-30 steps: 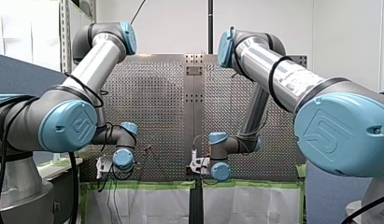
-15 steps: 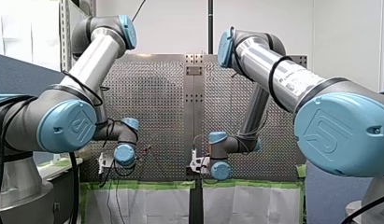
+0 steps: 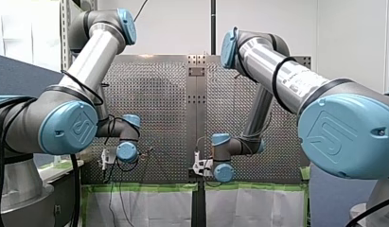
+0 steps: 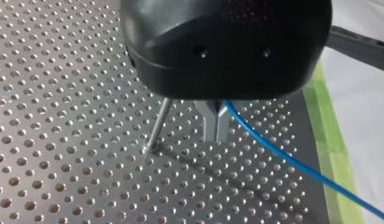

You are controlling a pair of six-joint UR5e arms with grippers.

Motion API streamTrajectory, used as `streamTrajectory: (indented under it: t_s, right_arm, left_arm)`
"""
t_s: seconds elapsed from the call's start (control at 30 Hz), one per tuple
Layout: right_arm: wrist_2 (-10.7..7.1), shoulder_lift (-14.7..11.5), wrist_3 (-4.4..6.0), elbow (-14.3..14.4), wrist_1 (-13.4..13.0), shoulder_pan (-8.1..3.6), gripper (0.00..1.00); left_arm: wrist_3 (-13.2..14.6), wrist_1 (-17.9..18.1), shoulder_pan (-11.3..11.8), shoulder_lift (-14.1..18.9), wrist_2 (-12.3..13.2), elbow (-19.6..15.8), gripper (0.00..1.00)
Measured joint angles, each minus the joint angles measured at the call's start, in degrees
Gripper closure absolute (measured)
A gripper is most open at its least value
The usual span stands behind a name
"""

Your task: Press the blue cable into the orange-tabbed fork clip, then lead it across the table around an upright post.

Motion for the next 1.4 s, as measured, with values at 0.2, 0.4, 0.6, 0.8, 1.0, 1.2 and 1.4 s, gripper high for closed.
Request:
streamTrajectory:
  t_s: [0.2,0.4,0.6,0.8,1.0,1.2,1.4]
  right_arm:
    - [0.08,0.01,-0.03,0.00,-0.04,-0.13,1.00]
    - [0.08,0.01,-0.03,-0.01,-0.05,-0.28,1.00]
    - [0.10,0.06,-0.15,-0.01,-0.10,-0.35,1.00]
    - [0.13,0.08,-0.21,-0.04,-0.15,-0.40,1.00]
    - [0.06,0.08,-0.26,-0.06,0.09,-0.68,1.00]
    - [0.09,0.09,-0.27,-0.06,0.31,-0.99,1.00]
    - [0.16,0.09,-0.27,-0.06,0.27,-1.07,1.00]
  left_arm:
    - [0.13,0.58,0.21,-0.13,-0.06,0.06,1.00]
    - [0.17,0.67,0.36,-1.62,-0.15,0.28,1.00]
    - [0.01,0.77,0.51,-2.40,-0.22,1.21,1.00]
    - [-0.10,-0.36,0.89,-2.45,-0.14,2.90,1.00]
    - [-0.20,-3.02,1.30,-2.46,0.26,5.52,1.00]
    - [-0.22,-6.05,1.62,-2.48,0.76,7.78,1.00]
    - [-0.25,-9.15,1.81,-2.47,0.88,9.20,1.00]
